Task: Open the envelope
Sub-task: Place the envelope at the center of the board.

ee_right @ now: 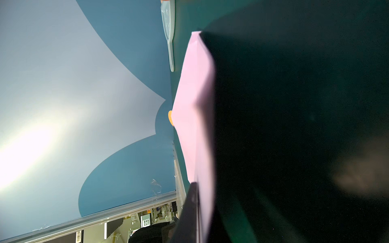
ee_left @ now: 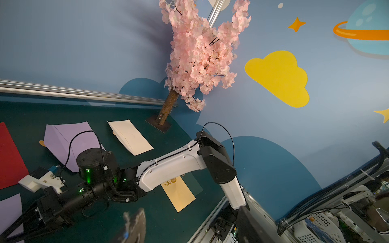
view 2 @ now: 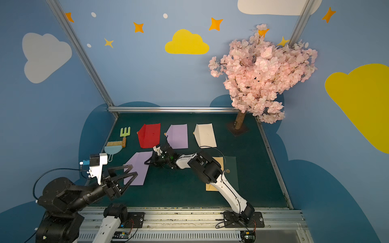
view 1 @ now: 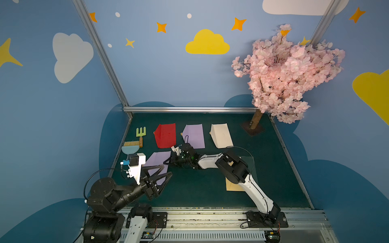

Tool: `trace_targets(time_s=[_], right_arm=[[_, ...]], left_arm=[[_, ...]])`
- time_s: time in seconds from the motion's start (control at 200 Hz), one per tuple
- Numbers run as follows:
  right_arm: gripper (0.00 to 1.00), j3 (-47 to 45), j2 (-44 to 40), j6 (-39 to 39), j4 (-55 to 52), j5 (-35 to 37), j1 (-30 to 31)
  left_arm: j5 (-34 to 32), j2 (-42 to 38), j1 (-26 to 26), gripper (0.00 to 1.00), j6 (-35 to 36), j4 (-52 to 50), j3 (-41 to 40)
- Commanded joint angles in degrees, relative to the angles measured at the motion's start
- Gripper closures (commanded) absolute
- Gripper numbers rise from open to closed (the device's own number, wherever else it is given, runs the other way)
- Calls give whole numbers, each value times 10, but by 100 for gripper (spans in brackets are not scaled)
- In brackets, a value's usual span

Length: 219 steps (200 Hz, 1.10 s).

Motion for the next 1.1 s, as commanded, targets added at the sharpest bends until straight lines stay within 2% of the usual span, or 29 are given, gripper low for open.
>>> trace_targets(time_s=[0.0,0.07,0.14,0.19,0.31,0.551,0.641,0.821,1.091], right_arm=[[75,-4,-5,-19,-27,-1,-4],[66,-12,-14,-26,-35,1,-7],[61,-21,-22,-31,-41,4,-9],[54,-29,-28,-32,-45,8,-10],[46,-44,-53,-55,-91,26,-11],[44,22,-91,-156,-363,86,-9],[43,54,-90,-177,-427,95,-8],[43,89,-73,-184,-455,85,-8],[43,112,-53,-182,-442,60,-7]], left_arm=[[3,-5,-3,33,7,2,-8],[5,-5,-4,33,7,5,-10],[7,-5,-4,33,4,9,-11],[6,-5,-4,33,3,10,-12],[7,-4,-5,33,2,12,-12],[9,-3,-6,33,-2,20,-14],[9,-2,-7,33,-3,22,-15],[10,-2,-7,33,-3,23,-15],[7,-6,-8,33,-1,20,-21]])
